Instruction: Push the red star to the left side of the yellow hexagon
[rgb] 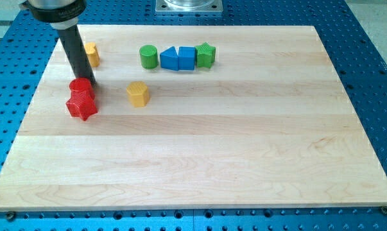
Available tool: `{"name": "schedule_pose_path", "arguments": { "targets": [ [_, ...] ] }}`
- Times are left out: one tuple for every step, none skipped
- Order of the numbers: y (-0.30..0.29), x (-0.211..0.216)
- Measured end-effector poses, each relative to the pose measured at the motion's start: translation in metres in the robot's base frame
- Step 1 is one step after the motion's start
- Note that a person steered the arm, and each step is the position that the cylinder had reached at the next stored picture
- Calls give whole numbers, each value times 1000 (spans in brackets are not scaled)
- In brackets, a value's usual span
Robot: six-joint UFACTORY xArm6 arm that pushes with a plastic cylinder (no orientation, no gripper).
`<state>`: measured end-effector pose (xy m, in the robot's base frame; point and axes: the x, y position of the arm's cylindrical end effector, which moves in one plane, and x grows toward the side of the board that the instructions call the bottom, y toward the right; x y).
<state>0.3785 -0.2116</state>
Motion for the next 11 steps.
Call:
{"name": "schedule_pose_path", "arguments": {
  "targets": [
    [-42, 26],
    [-57, 48],
    [-47, 53],
    [-27, 69],
    [-20, 68],
    [6, 90],
    [44, 96],
    [41, 103],
    [41, 95],
    [47, 94],
    [48, 93]
  ]
}}
